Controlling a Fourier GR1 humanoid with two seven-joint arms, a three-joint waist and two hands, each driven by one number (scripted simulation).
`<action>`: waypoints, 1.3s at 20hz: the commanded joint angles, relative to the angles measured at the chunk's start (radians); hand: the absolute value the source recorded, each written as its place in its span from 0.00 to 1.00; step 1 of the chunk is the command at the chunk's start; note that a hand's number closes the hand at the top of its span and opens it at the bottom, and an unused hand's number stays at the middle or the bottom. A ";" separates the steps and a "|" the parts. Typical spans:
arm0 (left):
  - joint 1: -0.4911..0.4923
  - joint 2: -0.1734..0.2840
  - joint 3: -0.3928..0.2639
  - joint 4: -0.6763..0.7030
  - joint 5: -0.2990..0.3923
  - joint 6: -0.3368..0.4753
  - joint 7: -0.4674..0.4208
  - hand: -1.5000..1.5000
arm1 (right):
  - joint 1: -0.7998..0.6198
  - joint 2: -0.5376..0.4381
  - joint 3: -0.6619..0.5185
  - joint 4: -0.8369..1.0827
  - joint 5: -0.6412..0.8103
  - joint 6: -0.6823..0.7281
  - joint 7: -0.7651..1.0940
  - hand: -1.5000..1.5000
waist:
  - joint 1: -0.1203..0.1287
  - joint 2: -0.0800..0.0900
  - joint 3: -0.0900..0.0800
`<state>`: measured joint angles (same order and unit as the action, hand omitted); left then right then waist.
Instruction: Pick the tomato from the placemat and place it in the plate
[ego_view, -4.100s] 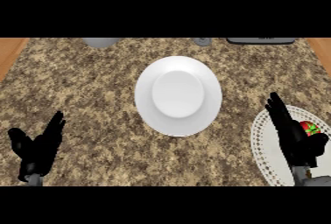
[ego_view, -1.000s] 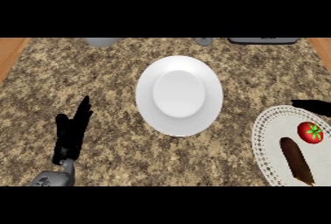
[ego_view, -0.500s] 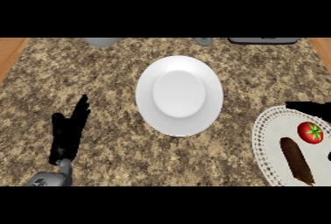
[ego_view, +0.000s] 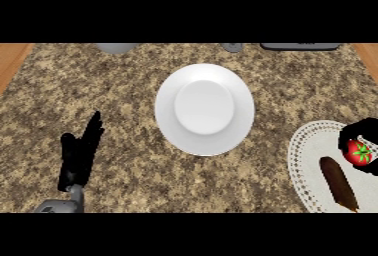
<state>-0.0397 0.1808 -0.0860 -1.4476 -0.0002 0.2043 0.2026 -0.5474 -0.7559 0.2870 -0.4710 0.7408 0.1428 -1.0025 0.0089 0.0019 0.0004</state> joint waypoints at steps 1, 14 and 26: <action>0.000 -0.013 0.002 0.007 -0.017 0.004 -0.003 0.50 | -0.028 -0.002 -0.051 0.076 0.007 -0.062 -0.117 1.00 | 0.004 0.002 0.001; -0.004 -0.021 -0.041 0.003 -0.024 -0.009 0.036 0.50 | -0.303 0.687 -0.079 -0.136 0.024 -0.312 0.969 1.00 | 0.048 -0.029 -0.009; -0.036 -0.013 -0.031 0.013 -0.012 -0.032 0.042 0.50 | -0.563 0.755 0.135 -0.293 0.186 -0.663 1.821 1.00 | 0.053 -0.017 -0.004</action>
<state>-0.0757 0.1659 -0.1149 -1.4326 -0.0202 0.1883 0.2396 -1.0493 -0.0139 0.3425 -0.7349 0.8774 -0.4469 0.5505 0.0618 -0.0228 -0.0059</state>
